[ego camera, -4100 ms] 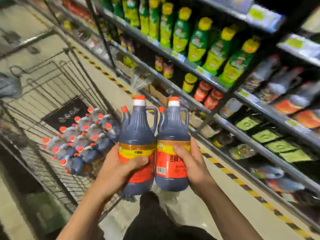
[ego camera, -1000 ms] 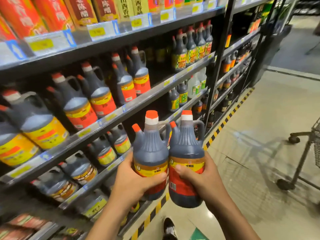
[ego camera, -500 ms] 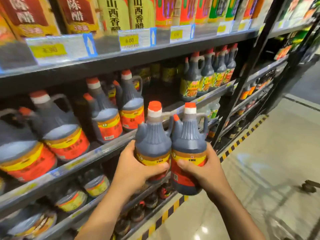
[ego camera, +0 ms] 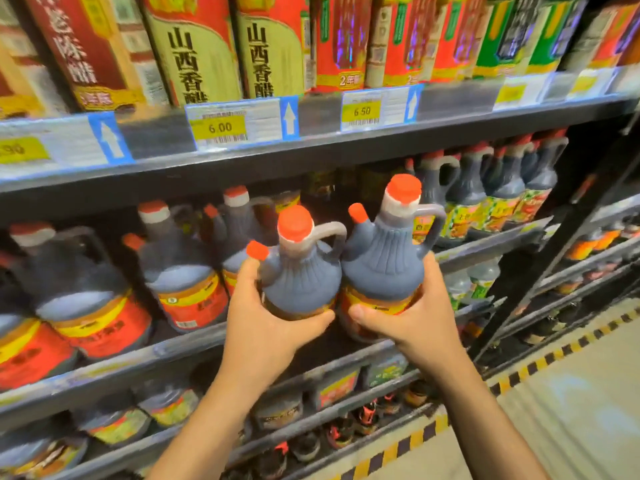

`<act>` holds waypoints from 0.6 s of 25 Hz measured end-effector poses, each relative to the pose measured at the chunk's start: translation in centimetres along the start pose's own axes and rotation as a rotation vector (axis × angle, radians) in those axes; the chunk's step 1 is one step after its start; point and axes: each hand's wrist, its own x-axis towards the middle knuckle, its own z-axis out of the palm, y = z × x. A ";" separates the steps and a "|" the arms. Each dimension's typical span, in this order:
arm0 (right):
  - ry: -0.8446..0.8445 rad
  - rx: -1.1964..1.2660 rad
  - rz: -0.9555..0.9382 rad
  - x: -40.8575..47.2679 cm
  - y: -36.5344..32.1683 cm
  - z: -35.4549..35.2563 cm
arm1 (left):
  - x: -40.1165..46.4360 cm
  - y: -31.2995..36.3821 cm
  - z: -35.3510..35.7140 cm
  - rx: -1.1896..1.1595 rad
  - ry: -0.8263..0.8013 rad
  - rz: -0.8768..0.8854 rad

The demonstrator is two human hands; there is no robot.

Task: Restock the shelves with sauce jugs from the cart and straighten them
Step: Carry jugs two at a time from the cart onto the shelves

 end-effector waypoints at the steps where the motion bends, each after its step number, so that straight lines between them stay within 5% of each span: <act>1: -0.025 0.003 -0.026 1.3 0.1 -0.6 | 0.6 0.2 0.8 0.023 0.045 0.036; 9: -0.051 -0.038 -0.090 7.9 3.8 -3.7 | 3.3 -1.2 6.7 0.150 0.243 0.137; 15: -0.126 -0.029 0.029 10.2 5.1 -4.4 | 3.7 -3.6 8.9 0.284 0.315 0.023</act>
